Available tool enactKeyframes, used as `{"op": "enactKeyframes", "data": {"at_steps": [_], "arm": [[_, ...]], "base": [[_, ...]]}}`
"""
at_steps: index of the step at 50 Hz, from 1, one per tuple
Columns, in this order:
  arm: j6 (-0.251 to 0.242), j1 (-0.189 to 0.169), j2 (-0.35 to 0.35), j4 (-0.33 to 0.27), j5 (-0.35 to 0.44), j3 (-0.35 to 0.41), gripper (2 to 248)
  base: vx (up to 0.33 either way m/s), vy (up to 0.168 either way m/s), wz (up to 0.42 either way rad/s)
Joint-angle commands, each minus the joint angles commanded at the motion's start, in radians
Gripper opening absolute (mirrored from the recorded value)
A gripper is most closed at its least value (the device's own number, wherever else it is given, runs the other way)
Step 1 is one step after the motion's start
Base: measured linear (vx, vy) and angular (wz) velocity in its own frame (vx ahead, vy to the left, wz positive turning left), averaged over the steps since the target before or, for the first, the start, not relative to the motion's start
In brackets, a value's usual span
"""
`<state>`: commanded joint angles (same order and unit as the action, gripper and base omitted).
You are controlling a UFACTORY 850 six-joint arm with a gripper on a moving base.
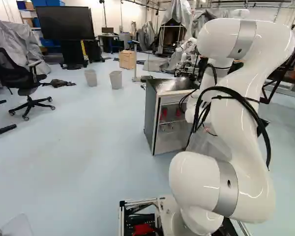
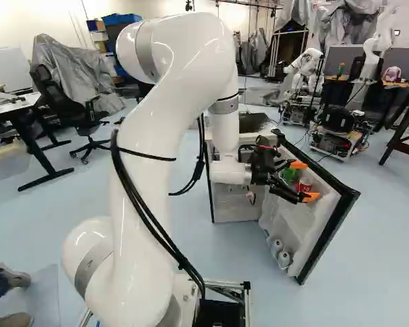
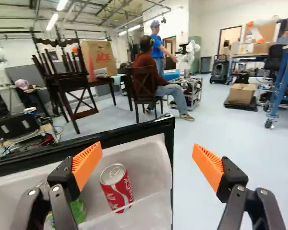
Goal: Grab a drink from the fridge
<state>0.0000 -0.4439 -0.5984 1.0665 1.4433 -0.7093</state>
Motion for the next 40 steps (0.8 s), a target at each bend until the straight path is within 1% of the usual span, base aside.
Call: {"op": "enactKeyframes", "data": {"at_steps": [23, 40], "arm": [[0.000, 0.038, 0.085, -0.242, 0.000, 0.134, 247], [0.000, 0.043, 0.096, -0.420, 0.000, 0.151, 247]], "base": [[0.000, 0.000, 0.000], [0.000, 0.000, 0.000]]}}
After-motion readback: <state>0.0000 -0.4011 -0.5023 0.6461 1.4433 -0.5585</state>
